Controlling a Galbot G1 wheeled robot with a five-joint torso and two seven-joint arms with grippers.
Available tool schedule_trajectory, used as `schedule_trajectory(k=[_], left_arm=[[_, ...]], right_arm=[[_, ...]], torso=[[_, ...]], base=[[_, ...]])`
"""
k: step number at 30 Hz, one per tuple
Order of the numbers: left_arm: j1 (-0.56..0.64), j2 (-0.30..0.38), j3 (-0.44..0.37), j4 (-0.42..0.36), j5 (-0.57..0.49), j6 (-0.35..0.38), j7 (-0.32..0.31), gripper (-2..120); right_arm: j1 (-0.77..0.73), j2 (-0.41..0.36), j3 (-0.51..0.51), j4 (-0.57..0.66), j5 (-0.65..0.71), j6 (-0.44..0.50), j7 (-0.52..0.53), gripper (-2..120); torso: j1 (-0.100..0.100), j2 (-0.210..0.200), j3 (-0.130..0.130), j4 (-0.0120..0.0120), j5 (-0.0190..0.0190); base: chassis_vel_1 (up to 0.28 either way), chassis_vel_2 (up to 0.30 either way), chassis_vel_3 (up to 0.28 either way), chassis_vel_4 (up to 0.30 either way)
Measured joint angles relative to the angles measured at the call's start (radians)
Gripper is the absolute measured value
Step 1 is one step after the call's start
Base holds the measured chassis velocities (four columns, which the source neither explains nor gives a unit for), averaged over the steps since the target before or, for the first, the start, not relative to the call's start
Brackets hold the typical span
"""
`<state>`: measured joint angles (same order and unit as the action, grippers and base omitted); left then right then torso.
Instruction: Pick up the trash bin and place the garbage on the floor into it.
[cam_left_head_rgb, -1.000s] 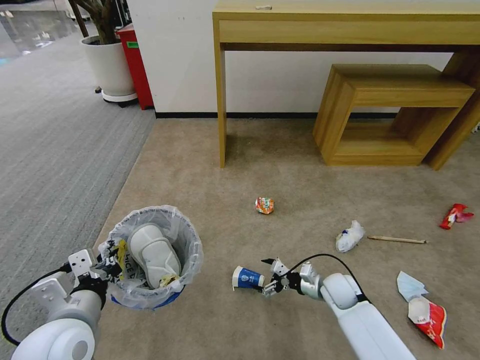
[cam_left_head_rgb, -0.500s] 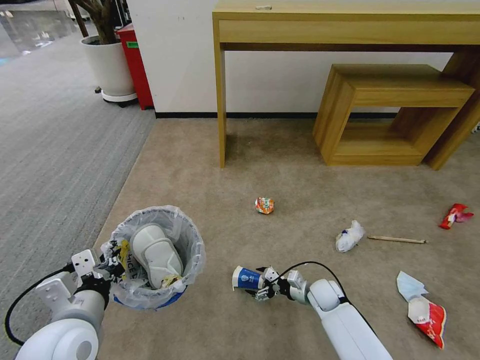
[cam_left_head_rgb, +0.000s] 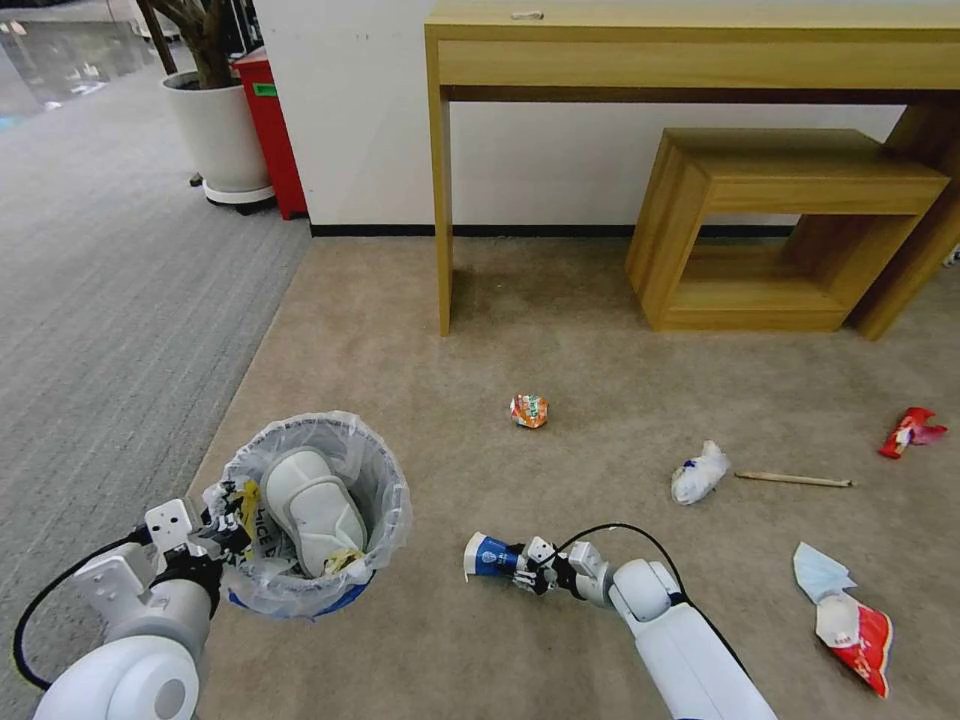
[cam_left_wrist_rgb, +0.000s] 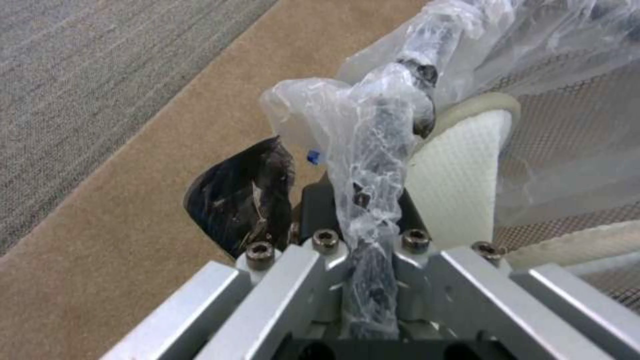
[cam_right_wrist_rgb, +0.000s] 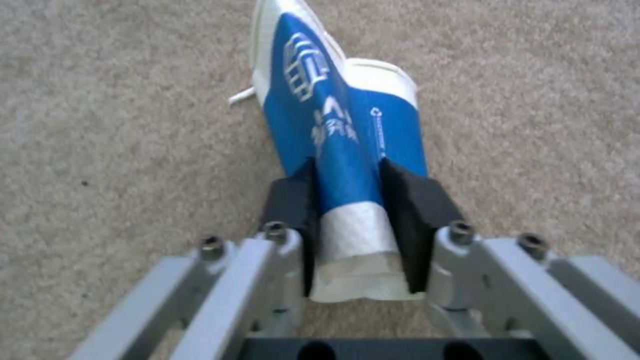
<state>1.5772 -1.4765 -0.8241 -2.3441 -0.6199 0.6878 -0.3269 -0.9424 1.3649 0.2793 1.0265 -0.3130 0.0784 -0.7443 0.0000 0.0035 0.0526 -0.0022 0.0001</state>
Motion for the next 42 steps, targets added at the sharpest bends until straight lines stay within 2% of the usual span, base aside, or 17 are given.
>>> schedule_trajectory(k=[1, 3, 8, 12, 15, 18, 19, 22, 23, 24, 25, 26, 31, 34, 42], left_arm=[[0.000, 0.000, 0.000, 0.000, 0.000, 0.000, 0.000, 1], [-0.001, 0.000, 0.000, 0.000, 0.000, 0.000, 0.000, 1], [-0.002, 0.000, 0.003, 0.000, 0.000, 0.000, 0.000, 1], [-0.002, -0.001, 0.006, 0.001, 0.000, 0.000, 0.001, 1], [-0.001, -0.001, 0.008, 0.001, 0.002, 0.000, 0.001, 1], [0.006, -0.005, 0.017, 0.003, 0.009, -0.002, 0.001, 1], [0.006, -0.005, 0.017, 0.003, 0.009, -0.002, 0.001, 1], [0.011, -0.009, 0.024, 0.005, 0.016, -0.004, 0.002, 1], [0.011, -0.009, 0.024, 0.005, 0.016, -0.004, 0.002, 1], [0.013, -0.009, 0.025, 0.006, 0.018, -0.005, 0.002, 1], [0.013, -0.009, 0.026, 0.006, 0.019, -0.005, 0.002, 1], [0.016, -0.009, 0.027, 0.006, 0.020, -0.006, 0.002, 1], [0.019, -0.009, 0.034, 0.004, 0.027, -0.006, 0.003, 1], [0.021, -0.011, 0.045, 0.002, 0.038, -0.006, 0.003, 1], [0.028, -0.010, 0.044, -0.008, 0.040, -0.007, 0.004, 1]], right_arm=[[0.000, 0.000, 0.002, -0.003, -0.002, 0.001, 0.001, 15], [-0.002, -0.003, 0.004, -0.001, -0.002, 0.003, 0.001, 10], [-0.013, -0.011, 0.004, 0.024, -0.001, 0.006, 0.005, 7], [-0.032, -0.023, 0.004, 0.095, 0.012, 0.016, 0.014, 7], [-0.043, -0.033, 0.003, 0.161, 0.087, 0.050, 0.011, 7], [-0.037, -0.045, -0.020, 0.246, 0.370, 0.144, -0.002, 7], [-0.037, -0.045, -0.020, 0.246, 0.370, 0.144, -0.002, 7], [-0.026, -0.059, -0.048, 0.335, 0.622, 0.156, -0.016, 7], [-0.026, -0.059, -0.048, 0.335, 0.622, 0.156, -0.016, 7], [-0.025, -0.063, -0.064, 0.365, 0.722, 0.156, -0.029, 7], [-0.025, -0.064, -0.069, 0.372, 0.744, 0.156, -0.033, 7], [-0.026, -0.068, -0.098, 0.411, 0.863, 0.160, -0.064, 7], [-0.030, -0.063, -0.138, 0.448, 0.944, 0.184, -0.124, 7], [-0.044, -0.047, -0.199, 0.494, 0.978, 0.194, -0.191, 7], [-0.041, -0.007, -0.284, 0.477, 0.916, 0.196, -0.200, 7]], torso=[[0.000, 0.000, 0.000, 0.0000, 0.0001], [0.000, 0.000, 0.000, 0.0001, 0.0001], [0.000, 0.000, 0.000, -0.0001, -0.0001], [0.000, 0.000, 0.000, -0.0005, -0.0001], [0.000, 0.000, 0.000, -0.0004, -0.0003], [0.000, 0.000, 0.000, -0.0001, -0.0001], [0.000, 0.000, 0.000, -0.0001, -0.0001], [0.000, 0.000, 0.000, 0.0000, -0.0004], [0.000, 0.000, 0.000, 0.0000, -0.0004], [0.000, 0.000, 0.000, -0.0001, -0.0002], [0.000, 0.000, 0.000, -0.0001, -0.0003], [0.000, 0.000, 0.000, -0.0001, -0.0003], [0.000, 0.000, 0.000, -0.0001, -0.0003], [0.000, 0.000, 0.000, -0.0001, -0.0003], [0.000, 0.000, 0.000, -0.0001, -0.0002]], base=[[0.000, 0.000, 0.000, 0.000], [0.000, 0.000, 0.000, 0.000], [0.000, 0.000, 0.000, 0.000], [0.000, 0.000, 0.000, 0.000], [0.000, 0.000, 0.000, 0.000], [0.000, 0.000, 0.000, 0.000], [0.000, 0.000, 0.000, 0.000], [0.000, 0.000, 0.000, 0.000], [0.000, 0.000, 0.000, 0.000], [0.000, 0.000, 0.000, 0.000], [0.000, 0.000, 0.000, 0.000], [0.000, 0.000, 0.000, 0.000], [0.000, 0.000, 0.000, 0.000], [0.000, 0.000, 0.000, 0.000], [0.000, 0.000, 0.000, 0.000]])
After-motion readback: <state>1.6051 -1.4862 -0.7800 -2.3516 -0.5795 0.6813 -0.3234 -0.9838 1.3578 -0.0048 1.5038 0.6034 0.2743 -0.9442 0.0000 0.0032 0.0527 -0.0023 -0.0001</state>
